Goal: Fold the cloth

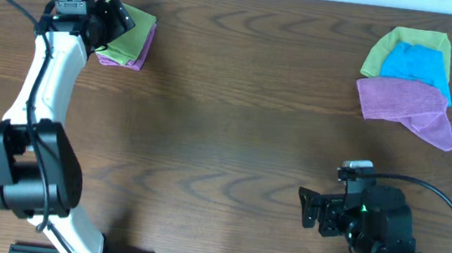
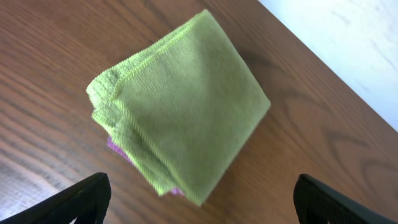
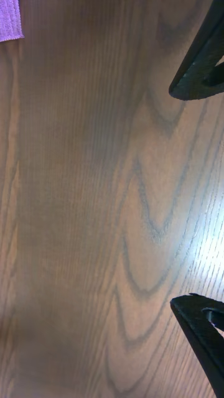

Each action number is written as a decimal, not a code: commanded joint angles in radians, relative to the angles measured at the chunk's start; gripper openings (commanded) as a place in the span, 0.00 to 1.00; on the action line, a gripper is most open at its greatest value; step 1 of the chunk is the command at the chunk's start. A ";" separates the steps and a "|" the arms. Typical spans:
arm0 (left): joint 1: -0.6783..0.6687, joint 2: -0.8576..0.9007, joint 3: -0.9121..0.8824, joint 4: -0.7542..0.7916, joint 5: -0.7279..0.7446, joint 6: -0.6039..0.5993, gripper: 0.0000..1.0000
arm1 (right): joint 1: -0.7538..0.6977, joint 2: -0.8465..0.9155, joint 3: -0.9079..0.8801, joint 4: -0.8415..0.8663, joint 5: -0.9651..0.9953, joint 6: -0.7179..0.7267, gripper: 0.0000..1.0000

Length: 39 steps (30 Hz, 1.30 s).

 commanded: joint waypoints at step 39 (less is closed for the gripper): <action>0.001 -0.763 -0.166 -0.695 -0.162 0.269 0.95 | -0.011 -0.003 -0.003 -0.001 0.011 0.013 0.99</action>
